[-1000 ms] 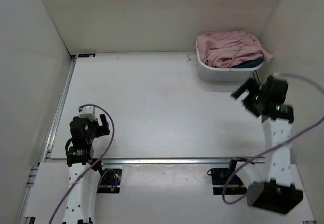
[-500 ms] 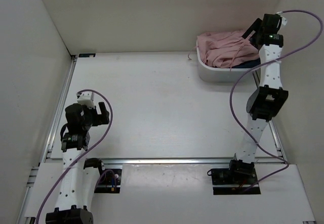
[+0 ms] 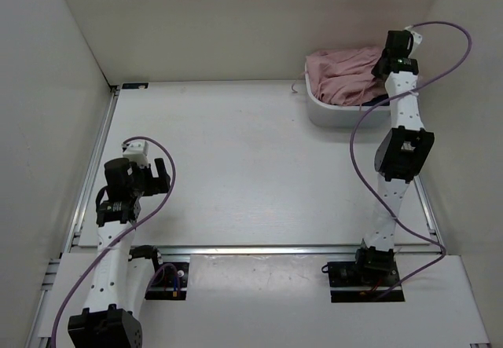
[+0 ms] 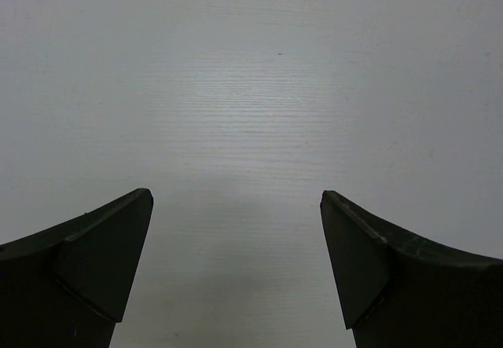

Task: Fold and stack the trousers
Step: Grab the trousers from the pile, then move the trousers to the center of the board, then flatten the trousers out

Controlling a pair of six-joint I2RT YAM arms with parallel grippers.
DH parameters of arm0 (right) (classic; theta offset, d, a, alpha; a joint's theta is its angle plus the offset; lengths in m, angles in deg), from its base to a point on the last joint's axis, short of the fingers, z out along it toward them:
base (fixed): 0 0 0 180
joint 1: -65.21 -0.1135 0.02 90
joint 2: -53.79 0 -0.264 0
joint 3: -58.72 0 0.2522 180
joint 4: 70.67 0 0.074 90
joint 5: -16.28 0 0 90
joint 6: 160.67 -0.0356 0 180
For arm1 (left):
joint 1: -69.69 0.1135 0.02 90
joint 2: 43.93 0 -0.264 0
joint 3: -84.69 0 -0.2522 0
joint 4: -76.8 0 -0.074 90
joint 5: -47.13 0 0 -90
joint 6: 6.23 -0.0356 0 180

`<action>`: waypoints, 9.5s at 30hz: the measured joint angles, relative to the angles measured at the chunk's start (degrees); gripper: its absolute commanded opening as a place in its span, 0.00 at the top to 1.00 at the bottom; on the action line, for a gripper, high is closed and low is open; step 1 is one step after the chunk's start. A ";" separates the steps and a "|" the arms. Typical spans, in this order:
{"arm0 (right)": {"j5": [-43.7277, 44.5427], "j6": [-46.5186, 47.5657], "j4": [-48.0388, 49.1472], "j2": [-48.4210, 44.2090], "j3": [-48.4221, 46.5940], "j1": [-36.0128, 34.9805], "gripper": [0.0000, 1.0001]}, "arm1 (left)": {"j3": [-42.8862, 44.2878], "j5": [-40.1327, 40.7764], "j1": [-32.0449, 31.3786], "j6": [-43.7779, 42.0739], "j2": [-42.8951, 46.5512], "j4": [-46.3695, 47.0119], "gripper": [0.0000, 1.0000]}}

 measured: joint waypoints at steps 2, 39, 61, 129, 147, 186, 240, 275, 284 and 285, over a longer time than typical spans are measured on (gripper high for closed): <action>2.12 3.28 -0.02 -2.40 0.04 -2.29 1.00 | 0.00 0.04 0.00 0.00 0.22 0.00 0.00; 16.59 -0.74 -8.98 -37.97 51.01 -45.33 0.01 | 20.22 5.86 0.00 -0.02 -1.84 -2.43 0.00; -10.19 -2.05 -1.46 -15.76 50.82 -40.70 1.00 | 4.87 -0.70 -3.41 0.02 -33.44 0.07 0.00; -21.07 3.93 -4.76 -19.45 27.69 -51.23 0.98 | 23.08 4.07 13.94 0.02 -25.16 -14.16 0.01; -9.27 -0.90 -13.60 -43.04 58.05 -34.75 0.09 | 36.48 9.62 -36.96 0.00 -56.08 -13.16 0.00; -15.45 4.02 -18.03 -41.90 28.46 -22.97 1.00 | 47.43 10.58 13.20 0.15 -49.88 -6.86 0.86; -11.93 -39.89 0.28 -59.82 88.48 -7.76 0.24 | 34.14 8.74 31.06 0.02 -56.54 -16.04 0.01; -2.36 -15.37 -19.65 -62.27 64.32 -6.23 0.99 | 55.32 5.09 27.52 -0.11 -58.99 -32.41 0.70; -3.17 -12.92 -19.82 -58.03 66.88 -6.08 0.32 | 53.20 6.93 23.76 -0.09 -67.30 -32.52 0.12; -2.99 -12.76 -19.74 -58.42 67.67 -5.86 0.31 | 51.65 7.32 24.26 -0.02 -65.96 -31.76 0.12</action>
